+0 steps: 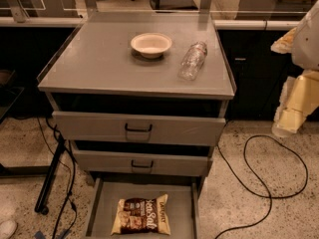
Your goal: Pick brown chip bag from bottom drawer and place on counter
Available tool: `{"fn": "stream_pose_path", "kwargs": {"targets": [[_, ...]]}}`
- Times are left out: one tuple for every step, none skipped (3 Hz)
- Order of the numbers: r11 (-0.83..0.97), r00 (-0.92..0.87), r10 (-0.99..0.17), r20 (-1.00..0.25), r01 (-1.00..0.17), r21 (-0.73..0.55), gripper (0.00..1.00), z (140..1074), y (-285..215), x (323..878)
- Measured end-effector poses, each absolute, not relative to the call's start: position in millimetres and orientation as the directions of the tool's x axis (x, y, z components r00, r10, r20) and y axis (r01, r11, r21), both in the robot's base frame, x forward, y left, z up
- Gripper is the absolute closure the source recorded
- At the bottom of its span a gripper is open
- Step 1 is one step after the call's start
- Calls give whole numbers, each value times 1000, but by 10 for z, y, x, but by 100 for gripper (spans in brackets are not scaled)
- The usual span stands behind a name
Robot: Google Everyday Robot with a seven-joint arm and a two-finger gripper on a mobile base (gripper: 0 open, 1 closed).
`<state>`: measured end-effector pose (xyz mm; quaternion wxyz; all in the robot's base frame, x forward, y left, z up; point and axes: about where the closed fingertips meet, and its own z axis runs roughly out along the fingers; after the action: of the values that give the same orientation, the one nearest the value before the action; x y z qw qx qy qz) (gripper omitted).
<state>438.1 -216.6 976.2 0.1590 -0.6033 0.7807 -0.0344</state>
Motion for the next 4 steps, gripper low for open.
{"fn": "stream_pose_path", "kwargs": {"targets": [[270, -221, -953, -207, -931, -246, 0, 9762, -2166, 4381], [271, -225, -953, -205, -933, -236, 0, 9648, -2112, 4321], [265, -219, -952, -214, -938, -221, 0, 9372, -1973, 4151], [242, -203, -954, -219, -956, -166, 0, 8929, -1795, 4004]]}}
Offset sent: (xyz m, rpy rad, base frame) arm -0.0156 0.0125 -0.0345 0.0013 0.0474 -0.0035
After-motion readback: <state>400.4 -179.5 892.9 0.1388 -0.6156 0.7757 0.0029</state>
